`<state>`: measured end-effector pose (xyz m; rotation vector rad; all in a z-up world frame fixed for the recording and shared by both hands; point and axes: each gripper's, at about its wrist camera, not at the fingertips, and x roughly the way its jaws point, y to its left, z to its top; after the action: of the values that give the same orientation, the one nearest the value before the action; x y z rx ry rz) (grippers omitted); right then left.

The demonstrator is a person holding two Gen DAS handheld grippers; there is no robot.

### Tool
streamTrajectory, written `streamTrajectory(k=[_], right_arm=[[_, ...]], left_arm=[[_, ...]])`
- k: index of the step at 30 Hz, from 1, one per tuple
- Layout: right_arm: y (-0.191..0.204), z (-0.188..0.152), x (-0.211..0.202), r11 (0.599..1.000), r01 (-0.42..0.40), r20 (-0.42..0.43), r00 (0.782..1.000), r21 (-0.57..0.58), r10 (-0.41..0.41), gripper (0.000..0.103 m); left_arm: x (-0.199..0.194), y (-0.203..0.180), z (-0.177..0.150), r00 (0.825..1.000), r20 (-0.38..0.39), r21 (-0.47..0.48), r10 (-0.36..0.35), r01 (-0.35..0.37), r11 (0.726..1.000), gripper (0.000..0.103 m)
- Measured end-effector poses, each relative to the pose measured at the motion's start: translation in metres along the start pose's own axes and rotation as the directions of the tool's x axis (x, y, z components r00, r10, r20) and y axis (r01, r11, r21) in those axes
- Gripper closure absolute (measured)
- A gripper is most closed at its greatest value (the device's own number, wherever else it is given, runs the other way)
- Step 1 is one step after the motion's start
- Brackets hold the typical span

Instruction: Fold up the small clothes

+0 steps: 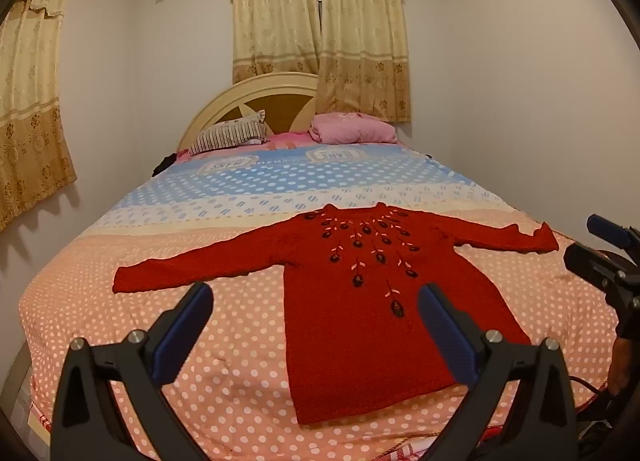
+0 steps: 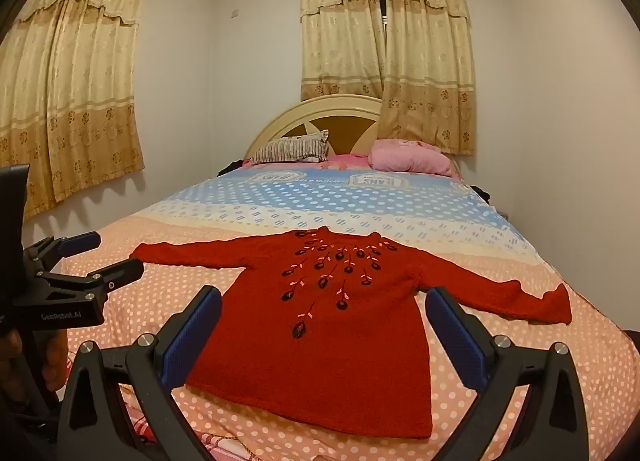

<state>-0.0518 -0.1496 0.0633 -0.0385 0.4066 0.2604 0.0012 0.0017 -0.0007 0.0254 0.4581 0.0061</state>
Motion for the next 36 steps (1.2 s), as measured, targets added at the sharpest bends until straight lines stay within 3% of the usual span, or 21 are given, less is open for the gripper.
streamTrajectory(k=[36], right_arm=[[-0.017,-0.014,0.011,0.998,0.005,-0.046,0.999,0.058,-0.002,0.001]], left_arm=[[0.008,0.010,-0.006,1.000,-0.023,0.000,0.011,-0.011,1.000,0.000]])
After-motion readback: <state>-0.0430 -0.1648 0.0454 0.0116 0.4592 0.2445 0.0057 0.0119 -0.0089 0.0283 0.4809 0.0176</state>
